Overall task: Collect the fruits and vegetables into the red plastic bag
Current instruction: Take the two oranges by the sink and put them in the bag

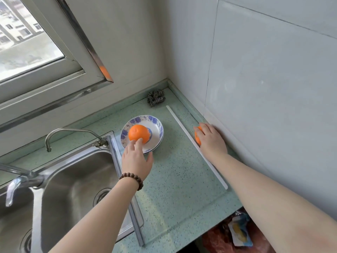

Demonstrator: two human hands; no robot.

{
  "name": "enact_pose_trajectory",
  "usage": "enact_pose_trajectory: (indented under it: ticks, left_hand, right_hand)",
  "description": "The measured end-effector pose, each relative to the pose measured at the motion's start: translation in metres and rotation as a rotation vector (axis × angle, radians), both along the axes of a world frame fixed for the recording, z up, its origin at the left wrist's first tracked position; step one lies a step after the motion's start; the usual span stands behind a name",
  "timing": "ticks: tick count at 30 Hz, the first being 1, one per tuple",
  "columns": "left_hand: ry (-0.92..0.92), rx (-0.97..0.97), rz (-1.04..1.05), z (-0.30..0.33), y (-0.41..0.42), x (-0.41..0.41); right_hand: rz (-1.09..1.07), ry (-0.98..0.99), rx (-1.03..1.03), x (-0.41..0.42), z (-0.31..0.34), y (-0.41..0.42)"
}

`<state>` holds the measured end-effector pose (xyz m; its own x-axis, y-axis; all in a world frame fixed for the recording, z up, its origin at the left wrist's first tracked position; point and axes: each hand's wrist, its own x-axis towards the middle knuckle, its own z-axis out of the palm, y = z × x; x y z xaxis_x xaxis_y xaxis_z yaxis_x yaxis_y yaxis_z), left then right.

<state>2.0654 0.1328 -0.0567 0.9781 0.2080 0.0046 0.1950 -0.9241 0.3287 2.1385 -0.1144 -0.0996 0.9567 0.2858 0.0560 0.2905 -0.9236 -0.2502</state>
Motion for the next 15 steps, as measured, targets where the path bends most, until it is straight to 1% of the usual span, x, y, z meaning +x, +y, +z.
enact_pose_trajectory:
  ticks: [4, 10, 15]
  left_hand:
    - [-0.001, -0.054, 0.06, -0.004, 0.007, 0.011]
    - [0.012, -0.117, 0.149, -0.008, 0.017, 0.04]
    - [0.009, -0.158, 0.176, -0.013, 0.023, 0.064]
  right_hand:
    - [-0.042, 0.017, 0.045, 0.004, 0.004, 0.006]
    - [-0.096, 0.01, 0.206, 0.008, 0.023, 0.036]
    - [-0.118, 0.027, 0.291, 0.003, 0.025, 0.055]
